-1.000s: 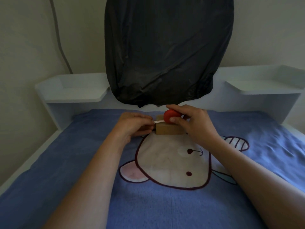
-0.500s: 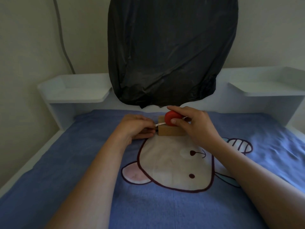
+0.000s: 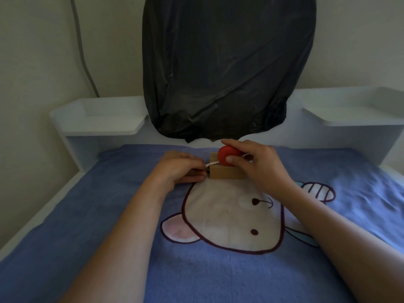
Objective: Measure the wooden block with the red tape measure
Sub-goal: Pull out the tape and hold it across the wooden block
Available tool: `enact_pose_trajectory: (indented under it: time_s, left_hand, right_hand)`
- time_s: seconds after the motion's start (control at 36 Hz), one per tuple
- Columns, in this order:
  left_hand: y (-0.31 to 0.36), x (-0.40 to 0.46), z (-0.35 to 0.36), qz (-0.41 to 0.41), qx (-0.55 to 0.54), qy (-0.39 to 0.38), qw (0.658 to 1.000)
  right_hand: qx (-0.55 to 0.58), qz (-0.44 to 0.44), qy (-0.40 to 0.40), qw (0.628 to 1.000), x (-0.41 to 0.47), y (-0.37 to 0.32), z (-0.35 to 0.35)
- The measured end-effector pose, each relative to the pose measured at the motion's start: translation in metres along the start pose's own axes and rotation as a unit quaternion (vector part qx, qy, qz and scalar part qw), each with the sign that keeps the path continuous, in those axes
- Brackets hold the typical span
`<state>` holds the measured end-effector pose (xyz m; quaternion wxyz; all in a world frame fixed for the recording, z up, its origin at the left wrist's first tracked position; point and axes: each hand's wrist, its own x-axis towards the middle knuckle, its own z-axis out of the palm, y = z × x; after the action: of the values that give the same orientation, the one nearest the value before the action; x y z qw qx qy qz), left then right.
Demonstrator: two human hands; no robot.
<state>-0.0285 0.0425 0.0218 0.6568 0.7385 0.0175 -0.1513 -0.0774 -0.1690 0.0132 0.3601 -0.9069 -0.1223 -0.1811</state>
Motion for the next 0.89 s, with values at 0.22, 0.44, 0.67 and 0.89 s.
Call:
enact_pose_trajectory:
  time_s: [0.22, 0.44, 0.67, 0.89]
  left_hand:
    - [0.001, -0.005, 0.004, -0.010, -0.008, -0.017, 1.000]
    - [0.001, -0.007, 0.007, 0.004, 0.033, 0.000, 0.999]
    - [0.000, -0.007, 0.008, 0.040, 0.137, 0.023, 0.989]
    - [-0.001, -0.006, 0.006, 0.081, 0.188, 0.034, 0.978]
  right_hand:
    - [0.019, -0.039, 0.036, 0.998, -0.001, 0.005, 0.001]
    - [0.011, 0.010, -0.009, 1.000, 0.005, 0.010, 0.004]
    - [0.019, 0.006, 0.002, 1.000, 0.003, 0.019, 0.007]
    - [0.028, 0.006, -0.006, 1.000, 0.005, 0.018, 0.005]
